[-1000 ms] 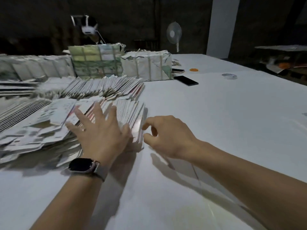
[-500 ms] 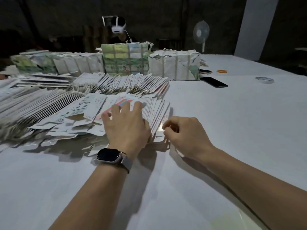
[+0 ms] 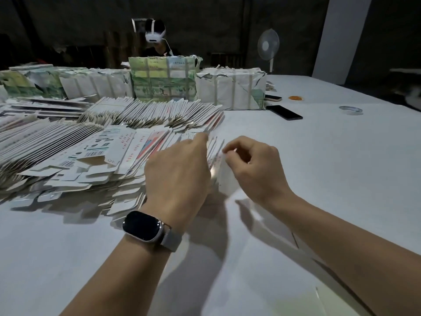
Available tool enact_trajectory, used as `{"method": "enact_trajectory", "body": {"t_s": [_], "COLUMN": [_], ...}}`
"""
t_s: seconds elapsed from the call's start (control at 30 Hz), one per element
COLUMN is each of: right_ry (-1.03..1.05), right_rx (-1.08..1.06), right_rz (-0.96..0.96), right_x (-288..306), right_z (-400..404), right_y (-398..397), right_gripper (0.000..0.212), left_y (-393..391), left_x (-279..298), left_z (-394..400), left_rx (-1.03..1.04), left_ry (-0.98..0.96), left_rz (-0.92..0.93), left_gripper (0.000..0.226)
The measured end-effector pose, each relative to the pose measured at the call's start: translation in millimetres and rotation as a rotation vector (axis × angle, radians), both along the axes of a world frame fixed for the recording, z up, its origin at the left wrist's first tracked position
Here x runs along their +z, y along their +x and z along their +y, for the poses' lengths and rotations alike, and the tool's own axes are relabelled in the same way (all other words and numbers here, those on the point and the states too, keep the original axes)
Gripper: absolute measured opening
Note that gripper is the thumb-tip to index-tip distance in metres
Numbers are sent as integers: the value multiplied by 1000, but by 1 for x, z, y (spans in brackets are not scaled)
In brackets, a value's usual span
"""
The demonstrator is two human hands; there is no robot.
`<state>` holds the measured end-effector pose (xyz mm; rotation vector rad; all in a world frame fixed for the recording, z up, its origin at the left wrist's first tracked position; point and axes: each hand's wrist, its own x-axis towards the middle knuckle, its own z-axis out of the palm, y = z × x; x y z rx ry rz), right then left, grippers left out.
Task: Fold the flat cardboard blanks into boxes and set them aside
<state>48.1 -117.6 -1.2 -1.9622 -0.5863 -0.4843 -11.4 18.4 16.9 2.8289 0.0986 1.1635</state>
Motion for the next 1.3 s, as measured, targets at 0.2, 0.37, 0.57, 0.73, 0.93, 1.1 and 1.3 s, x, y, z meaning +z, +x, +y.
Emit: {"method": "enact_trajectory", "body": {"t_s": [0.2, 0.37, 0.57, 0.73, 0.93, 1.1, 1.3], "right_ry": [346, 464, 286, 267, 285, 366, 374], "right_rx": [74, 177, 226, 201, 242, 317, 418], "right_rz": [200, 394, 432, 437, 458, 512, 534], "right_x": [18, 14, -1, -13, -16, -23, -26], "right_z": [-20, -36, -44, -44, -53, -54, -54], "right_y": [-9, -27, -51, -56, -55, -59, -59], "right_gripper": [26, 46, 72, 23, 43, 45, 51], "left_y": [-3, -3, -12, -13, -11, -13, -13], "left_x": [14, -3, -13, -20, -29, -29, -28], "left_z": [-19, -42, -60, -66, -69, -72, -76], "left_rx": [-539, -722, -864, -862, -833, -763, -696], "left_ry": [-894, -1413, -1926, -2076, -2002, -1848, -1707], "left_rz": [-87, 251, 508, 559, 565, 496, 408], "left_gripper": [36, 34, 48, 71, 63, 54, 51]}}
